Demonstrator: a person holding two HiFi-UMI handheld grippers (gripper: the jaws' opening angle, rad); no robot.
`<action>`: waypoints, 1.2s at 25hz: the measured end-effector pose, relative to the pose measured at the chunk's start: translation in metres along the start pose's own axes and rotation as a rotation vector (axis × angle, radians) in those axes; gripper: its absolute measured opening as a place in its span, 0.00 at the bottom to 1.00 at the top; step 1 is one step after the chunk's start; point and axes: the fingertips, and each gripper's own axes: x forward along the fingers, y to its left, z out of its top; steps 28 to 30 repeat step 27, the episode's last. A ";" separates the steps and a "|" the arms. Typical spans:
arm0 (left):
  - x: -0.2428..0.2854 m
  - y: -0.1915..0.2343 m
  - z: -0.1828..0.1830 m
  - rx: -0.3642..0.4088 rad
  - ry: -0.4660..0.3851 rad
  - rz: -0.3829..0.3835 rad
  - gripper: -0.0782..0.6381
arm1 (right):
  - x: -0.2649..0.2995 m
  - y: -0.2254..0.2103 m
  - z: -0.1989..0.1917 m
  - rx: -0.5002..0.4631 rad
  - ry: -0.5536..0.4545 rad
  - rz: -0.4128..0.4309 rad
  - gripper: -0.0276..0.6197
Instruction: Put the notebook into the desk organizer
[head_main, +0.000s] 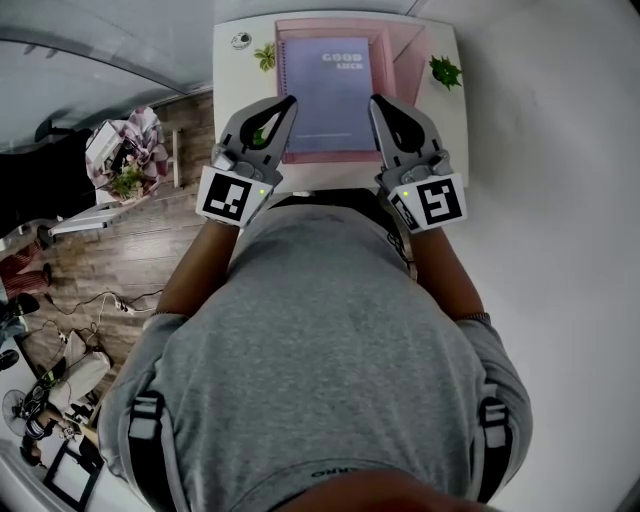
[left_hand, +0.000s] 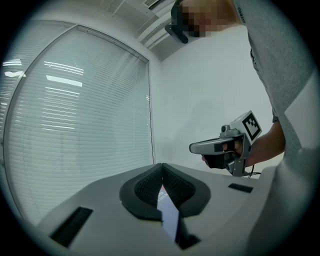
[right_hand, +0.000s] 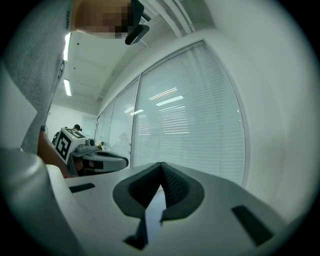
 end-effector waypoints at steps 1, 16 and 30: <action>0.000 0.000 0.000 0.002 -0.001 0.001 0.14 | -0.001 -0.001 0.000 -0.001 0.000 -0.002 0.05; -0.001 -0.004 0.002 0.015 0.001 0.008 0.14 | -0.004 -0.001 -0.004 -0.014 0.009 0.010 0.05; -0.003 -0.003 0.005 0.020 -0.004 0.013 0.14 | -0.005 0.001 0.000 -0.006 0.005 0.016 0.05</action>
